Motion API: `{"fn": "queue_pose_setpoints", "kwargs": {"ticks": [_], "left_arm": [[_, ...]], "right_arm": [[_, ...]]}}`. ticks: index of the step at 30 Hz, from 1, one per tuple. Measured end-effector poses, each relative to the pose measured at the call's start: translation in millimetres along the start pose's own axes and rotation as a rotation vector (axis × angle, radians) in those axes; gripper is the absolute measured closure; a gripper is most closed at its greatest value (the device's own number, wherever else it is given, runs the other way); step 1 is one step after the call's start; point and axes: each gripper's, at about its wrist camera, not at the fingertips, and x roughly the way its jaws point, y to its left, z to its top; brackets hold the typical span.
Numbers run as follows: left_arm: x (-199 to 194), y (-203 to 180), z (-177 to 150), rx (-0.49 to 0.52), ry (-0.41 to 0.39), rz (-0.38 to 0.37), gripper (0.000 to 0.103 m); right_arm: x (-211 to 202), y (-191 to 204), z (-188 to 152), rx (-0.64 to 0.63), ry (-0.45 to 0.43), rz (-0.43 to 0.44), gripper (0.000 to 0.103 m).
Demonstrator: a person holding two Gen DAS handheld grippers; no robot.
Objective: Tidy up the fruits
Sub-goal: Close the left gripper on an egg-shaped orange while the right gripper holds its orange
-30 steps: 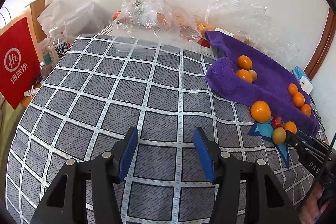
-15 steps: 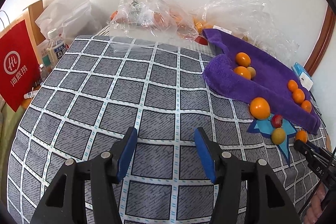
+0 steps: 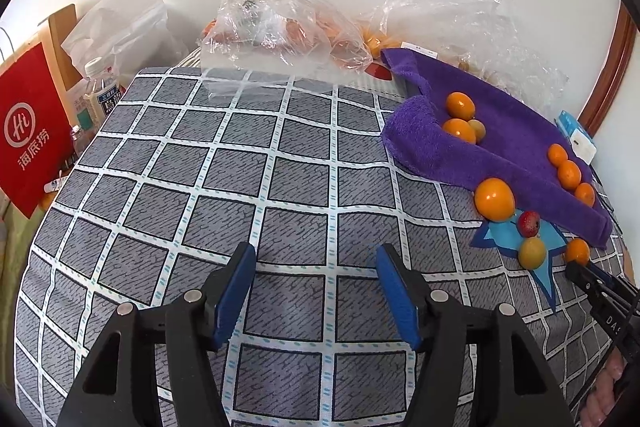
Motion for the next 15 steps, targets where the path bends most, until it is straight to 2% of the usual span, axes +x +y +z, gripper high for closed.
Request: {"fn": "queue_pose_setpoints", "kwargs": {"ticks": [11, 13, 15], "left_arm": [[0.8, 0.2, -0.3, -0.008, -0.005, 0.000, 0.041], [1.2, 0.7, 0.3, -0.002, -0.006, 0.001, 0.041], [2.1, 0.4, 1.2, -0.002, -0.004, 0.003, 0.041]], "right_arm": [[-20.4, -11.5, 3.1, 0.014, -0.045, -0.001, 0.078], [-23.4, -13.9, 4.1, 0.017, -0.050, 0.001, 0.086], [-25.5, -17.6, 5.4, 0.028, -0.054, 0.009, 0.088]]}}
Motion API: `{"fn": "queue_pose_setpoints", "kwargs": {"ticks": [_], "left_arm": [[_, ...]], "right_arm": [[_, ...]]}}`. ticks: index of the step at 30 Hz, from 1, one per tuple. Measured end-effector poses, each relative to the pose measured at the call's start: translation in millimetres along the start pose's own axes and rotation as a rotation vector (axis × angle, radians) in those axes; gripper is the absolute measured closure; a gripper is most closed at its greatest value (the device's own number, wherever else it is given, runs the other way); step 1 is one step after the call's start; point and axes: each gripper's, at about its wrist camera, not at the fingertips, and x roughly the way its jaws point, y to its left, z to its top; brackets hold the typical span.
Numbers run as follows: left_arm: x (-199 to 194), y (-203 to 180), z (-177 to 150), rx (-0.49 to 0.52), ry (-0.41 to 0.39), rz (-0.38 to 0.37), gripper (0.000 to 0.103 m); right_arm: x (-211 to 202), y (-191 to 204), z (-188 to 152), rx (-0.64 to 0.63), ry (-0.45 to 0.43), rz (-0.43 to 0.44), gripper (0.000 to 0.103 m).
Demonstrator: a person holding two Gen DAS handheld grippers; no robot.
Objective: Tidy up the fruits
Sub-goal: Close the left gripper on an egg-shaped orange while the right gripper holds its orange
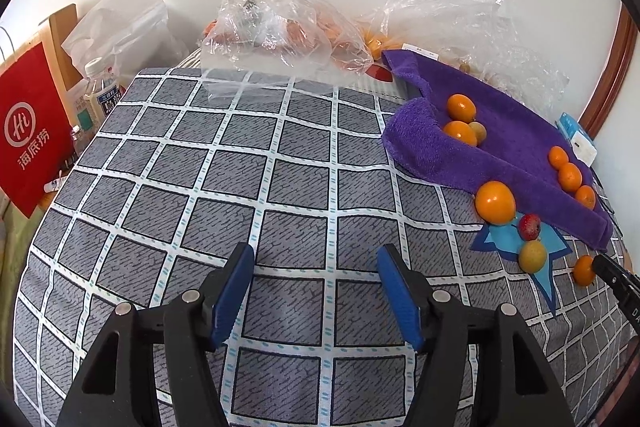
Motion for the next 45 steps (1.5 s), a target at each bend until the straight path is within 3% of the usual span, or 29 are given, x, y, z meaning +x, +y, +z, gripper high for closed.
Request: {"fn": "queue_pose_setpoints", "kwargs": {"ticks": [5, 7, 9, 13, 15, 27, 37, 42, 43, 45], "left_arm": [[0.1, 0.5, 0.4, -0.007, 0.013, -0.009, 0.041], [-0.1, 0.4, 0.7, -0.017, 0.022, -0.014, 0.041], [-0.2, -2.7, 1.1, -0.013, 0.033, -0.012, 0.041], [-3.2, -11.6, 1.9, -0.013, 0.059, -0.060, 0.041], [-4.5, -20.2, 2.7, -0.006, 0.066, -0.090, 0.041], [3.4, -95.3, 19.8, 0.068, 0.062, -0.211, 0.041], [36.6, -126.5, 26.4, 0.135, 0.111, -0.179, 0.041], [43.2, -139.5, 25.1, 0.193, 0.085, -0.110, 0.041], [43.2, -140.3, 25.0, 0.193, 0.078, -0.106, 0.042], [42.3, -139.4, 25.0, 0.192, 0.071, -0.107, 0.062]], "right_arm": [[2.6, -2.8, 0.1, -0.003, 0.007, 0.009, 0.085], [5.1, -4.4, -0.2, 0.000, 0.016, 0.017, 0.070], [10.0, -6.8, -1.9, 0.006, 0.025, 0.023, 0.063], [24.8, -9.5, -7.3, 0.012, 0.074, 0.035, 0.064], [25.4, -9.5, -10.0, 0.007, 0.052, 0.014, 0.073], [-2.9, -51.5, -1.8, 0.064, -0.014, 0.043, 0.073], [-5.6, -69.9, -6.6, 0.063, -0.009, 0.053, 0.073], [1.5, -70.7, -5.4, 0.064, 0.001, 0.049, 0.073], [1.5, -70.7, -4.9, 0.061, -0.001, 0.045, 0.073], [0.0, -70.0, -3.1, 0.064, -0.008, 0.045, 0.073]]}}
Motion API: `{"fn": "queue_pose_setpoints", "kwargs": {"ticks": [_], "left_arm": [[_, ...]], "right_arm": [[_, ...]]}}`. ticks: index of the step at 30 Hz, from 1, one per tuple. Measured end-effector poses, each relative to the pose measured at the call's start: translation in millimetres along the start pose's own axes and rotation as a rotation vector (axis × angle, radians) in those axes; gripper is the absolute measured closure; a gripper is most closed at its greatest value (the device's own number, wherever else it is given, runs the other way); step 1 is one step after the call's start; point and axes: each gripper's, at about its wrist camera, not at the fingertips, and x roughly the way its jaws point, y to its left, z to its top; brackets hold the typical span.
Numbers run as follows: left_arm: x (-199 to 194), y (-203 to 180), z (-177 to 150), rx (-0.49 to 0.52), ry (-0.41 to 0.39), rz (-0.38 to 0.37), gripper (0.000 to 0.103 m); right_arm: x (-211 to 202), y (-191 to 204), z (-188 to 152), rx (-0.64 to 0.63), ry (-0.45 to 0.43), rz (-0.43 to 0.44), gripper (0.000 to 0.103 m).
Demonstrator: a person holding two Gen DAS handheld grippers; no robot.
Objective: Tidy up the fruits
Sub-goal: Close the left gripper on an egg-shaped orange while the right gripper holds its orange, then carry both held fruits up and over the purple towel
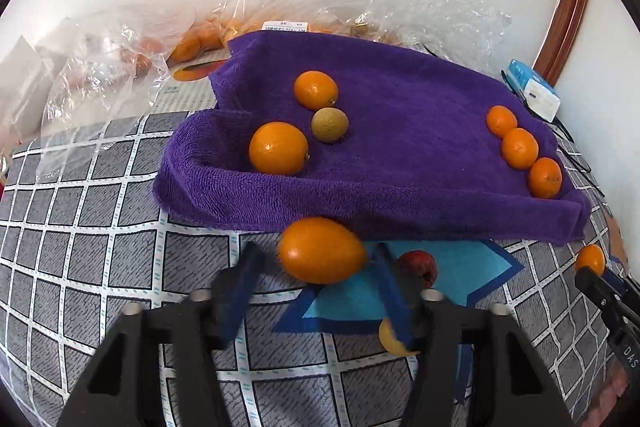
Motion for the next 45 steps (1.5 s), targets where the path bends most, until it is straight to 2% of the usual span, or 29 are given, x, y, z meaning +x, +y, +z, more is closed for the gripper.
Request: {"fn": "queue_pose_setpoints", "kwargs": {"ticks": [8, 22, 31, 45], "left_arm": [[-22.3, 22.1, -5.1, -0.077, 0.003, -0.029, 0.062], [-95.4, 59.6, -24.5, -0.149, -0.058, -0.009, 0.062], [-128.4, 58.2, -22.0, -0.164, -0.101, -0.012, 0.062], [-146.7, 47.8, 0.8, -0.151, -0.130, -0.041, 0.062]], "right_arm": [[-10.2, 7.2, 5.4, 0.004, -0.007, 0.000, 0.073], [-53.5, 34.6, 6.5, 0.001, -0.036, -0.036, 0.073], [-74.5, 41.2, 12.8, 0.008, -0.058, -0.036, 0.073], [-77.9, 41.3, 30.6, 0.020, -0.065, -0.039, 0.073]]}}
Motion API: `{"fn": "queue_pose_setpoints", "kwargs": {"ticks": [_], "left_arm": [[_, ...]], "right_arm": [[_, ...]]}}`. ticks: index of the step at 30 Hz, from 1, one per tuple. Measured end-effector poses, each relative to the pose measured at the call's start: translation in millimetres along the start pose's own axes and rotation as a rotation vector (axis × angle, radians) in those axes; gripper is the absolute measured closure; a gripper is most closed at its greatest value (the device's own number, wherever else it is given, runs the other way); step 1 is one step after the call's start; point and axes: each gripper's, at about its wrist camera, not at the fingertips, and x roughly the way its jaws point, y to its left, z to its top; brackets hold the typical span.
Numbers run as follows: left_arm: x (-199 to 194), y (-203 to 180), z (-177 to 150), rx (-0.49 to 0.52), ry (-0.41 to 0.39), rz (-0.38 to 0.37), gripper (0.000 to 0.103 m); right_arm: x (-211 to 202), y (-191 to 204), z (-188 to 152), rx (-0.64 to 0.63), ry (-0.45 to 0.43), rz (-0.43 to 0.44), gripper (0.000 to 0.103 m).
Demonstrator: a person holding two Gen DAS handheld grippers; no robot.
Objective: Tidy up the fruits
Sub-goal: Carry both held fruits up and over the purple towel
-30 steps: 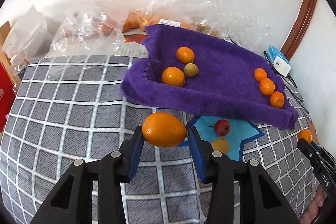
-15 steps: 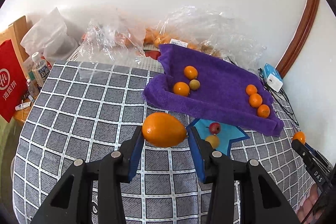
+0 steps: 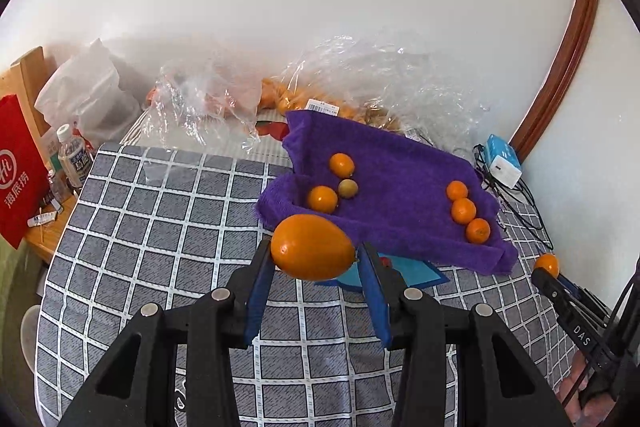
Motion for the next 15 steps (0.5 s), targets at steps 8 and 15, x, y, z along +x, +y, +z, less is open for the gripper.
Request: {"fn": "queue_pose_setpoints", "kwargs": {"ticks": [8, 15], "left_arm": [[6.6, 5.4, 19.3, -0.028, -0.002, -0.007, 0.062], [19.1, 8.6, 41.6, -0.043, -0.006, 0.007, 0.062]], "right_arm": [[7.2, -5.0, 16.4, 0.006, -0.004, -0.002, 0.073], [18.5, -14.5, 36.6, 0.017, -0.021, -0.003, 0.073]]}}
